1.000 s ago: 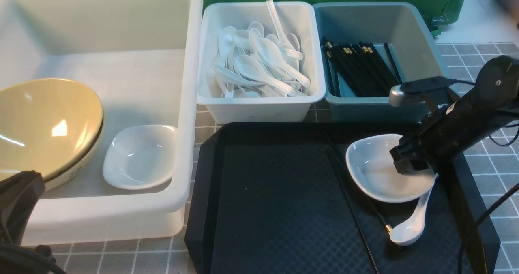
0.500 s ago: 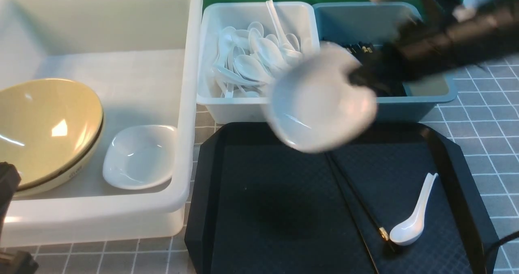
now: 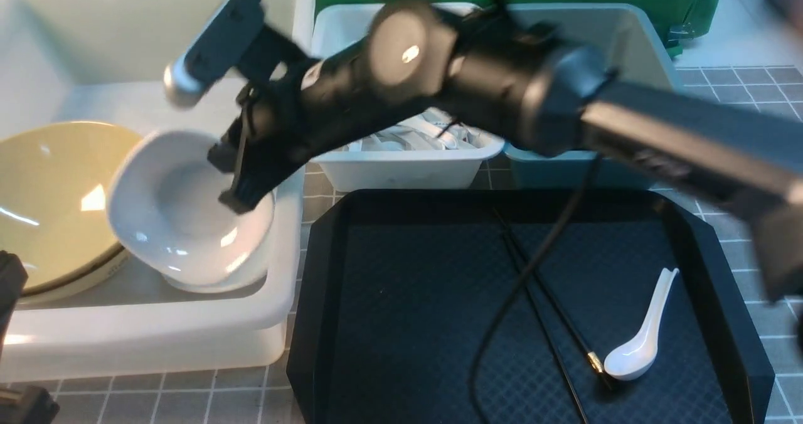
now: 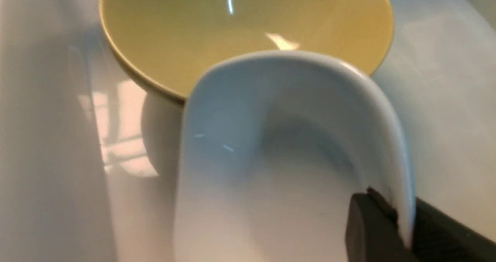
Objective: On grey table put chopsticks spoon bowls plates into blue grey white boxes.
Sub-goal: 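Place the white bowl into the white bin on top of the stacked bowls with the right gripper, then reach down and grasp the white spoon resting in the bowl with the right gripper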
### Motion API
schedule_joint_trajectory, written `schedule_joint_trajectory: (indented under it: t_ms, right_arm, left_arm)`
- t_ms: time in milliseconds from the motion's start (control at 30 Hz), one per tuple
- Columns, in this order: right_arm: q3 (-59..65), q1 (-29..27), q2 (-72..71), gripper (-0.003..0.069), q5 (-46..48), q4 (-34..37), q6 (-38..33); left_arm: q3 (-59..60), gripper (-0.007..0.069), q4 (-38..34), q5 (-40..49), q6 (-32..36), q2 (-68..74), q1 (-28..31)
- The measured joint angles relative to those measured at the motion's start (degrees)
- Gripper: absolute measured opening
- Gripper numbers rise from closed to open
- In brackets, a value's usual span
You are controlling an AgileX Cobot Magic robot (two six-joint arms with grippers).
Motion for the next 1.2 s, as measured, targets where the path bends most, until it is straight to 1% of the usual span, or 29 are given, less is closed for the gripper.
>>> schedule_joint_trajectory:
  t_ms: [100, 167, 200, 233, 267, 300, 333, 367, 400, 433, 467, 567, 600, 667, 700, 767, 833, 867, 933, 967, 1000, 1033, 1100, 1133, 1200]
  right_arm:
    - [-1.97, 0.10, 3.04, 0.0219, 0.14, -4.21, 2.85]
    - [-2.63, 0.10, 3.36, 0.0309, 0.01, -4.82, 5.32]
    - [-2.64, 0.10, 3.36, 0.0327, 0.08, -4.83, 5.77]
    - [-2.77, 0.10, 3.15, 0.0386, 0.52, -5.51, 7.73]
    - [-2.77, 0.02, 2.49, 0.0432, 1.88, -6.46, 9.17]
    - [-2.77, -0.09, 1.84, 0.0459, 3.06, -7.19, 10.05]
    - [-2.77, -0.43, -0.10, 0.0496, 7.13, -9.40, 12.09]
    - [-2.77, -0.58, -0.79, 0.0501, 8.56, -10.18, 12.52]
    - [-2.77, -1.21, -3.15, 0.0519, 13.43, -12.98, 15.99]
    - [-2.77, -2.09, -5.78, 0.0525, 18.62, -16.52, 18.86]
    - [-2.64, -3.33, -7.52, 0.0524, 21.46, -18.82, 21.84]
    - [-0.99, -7.35, -12.55, 0.0510, 27.05, -24.59, 28.36]
    - [0.46, -9.16, -14.41, 0.0501, 27.91, -25.42, 30.38]
    - [6.79, -13.74, -19.54, 0.0473, 29.60, -27.59, 34.42]
    - [14.68, -16.89, -22.81, 0.0457, 29.16, -28.40, 36.79]
    - [24.43, -19.31, -26.64, 0.0443, 26.18, -28.92, 38.91]
    - [40.98, -21.99, -32.62, 0.0434, 18.03, -28.40, 43.63]
    - [42.16, -22.35, -33.46, 0.0434, 17.38, -28.40, 44.27]
    - [50.65, -23.53, -36.03, 0.0433, 12.92, -28.40, 47.73]
    - [57.97, -24.74, -38.21, 0.0433, 8.07, -28.40, 50.62]
    - [58.62, -24.84, -38.36, 0.0433, 7.57, -28.40, 50.88]
    - [62.51, -25.24, -39.05, 0.0433, 3.73, -28.40, 52.73]
    - [65.84, -25.29, -38.93, 0.0433, -0.19, -28.40, 53.97]
    - [66.09, -25.29, -38.81, 0.0433, -0.57, -28.40, 54.26]
    - [67.63, -25.29, -36.95, 0.0433, -4.31, -28.40, 55.17]
  left_arm:
    - [0.00, -0.0011, 0.00, 0.00, 0.00, 0.00, 0.00]
    - [0.00, -0.0011, 0.00, 0.00, 0.02, 0.00, 0.00]
    - [0.00, -0.0011, 0.00, 0.00, 0.02, 0.00, 0.00]
    - [0.00, -0.0011, 0.00, 0.00, 0.07, 0.00, 0.00]
    - [0.00, -0.0011, 0.00, 0.00, 0.07, 0.00, 0.00]
    - [0.00, -0.0011, 0.00, 0.00, 0.07, 0.00, 0.00]
    - [0.00, -0.0011, 0.00, 0.00, 0.15, 0.00, 0.00]
    - [0.00, -0.0011, 0.00, 0.00, 0.14, 0.00, 0.00]
    - [0.00, -0.0011, -0.05, 0.00, 0.19, 0.00, 0.00]
    - [0.00, -0.0011, -0.05, 0.05, 0.16, 0.00, 0.00]
    - [0.00, -0.0011, -0.05, 0.05, 0.16, 0.00, 0.00]
    - [0.00, -0.0011, -0.05, 0.05, 0.21, 0.00, 0.00]
    - [0.00, -0.0011, -0.05, 0.05, 0.21, 0.00, 0.00]
    - [0.00, -0.0011, -0.05, -0.06, 0.21, 0.00, 0.00]
    - [0.00, -0.0011, -0.05, -0.28, 0.21, 0.00, 0.00]
    - [0.00, -0.0011, -0.05, -0.54, 0.21, 0.00, 0.00]
    - [0.12, -0.0011, -0.10, -1.11, 0.21, 0.00, 0.00]
    - [0.20, -0.0011, -0.10, -1.27, 0.21, 0.00, 0.00]
    - [0.69, -0.0011, -0.10, -1.78, 0.21, 0.00, 0.00]
    - [1.46, -0.0011, -0.10, -2.85, 0.21, 0.00, 0.00]
    - [1.54, -0.0011, -0.10, -2.85, 0.21, 0.00, 0.00]
    - [2.06, -0.0011, -0.10, -3.84, 0.21, 0.00, 0.00]
    - [2.58, -0.0011, -0.10, -4.76, 0.21, 0.00, 0.00]
    - [2.59, -0.0011, -0.10, -4.76, 0.21, 0.00, 0.00]
    - [2.65, -0.0011, -0.10, -5.22, 0.21, 0.00, 0.00]
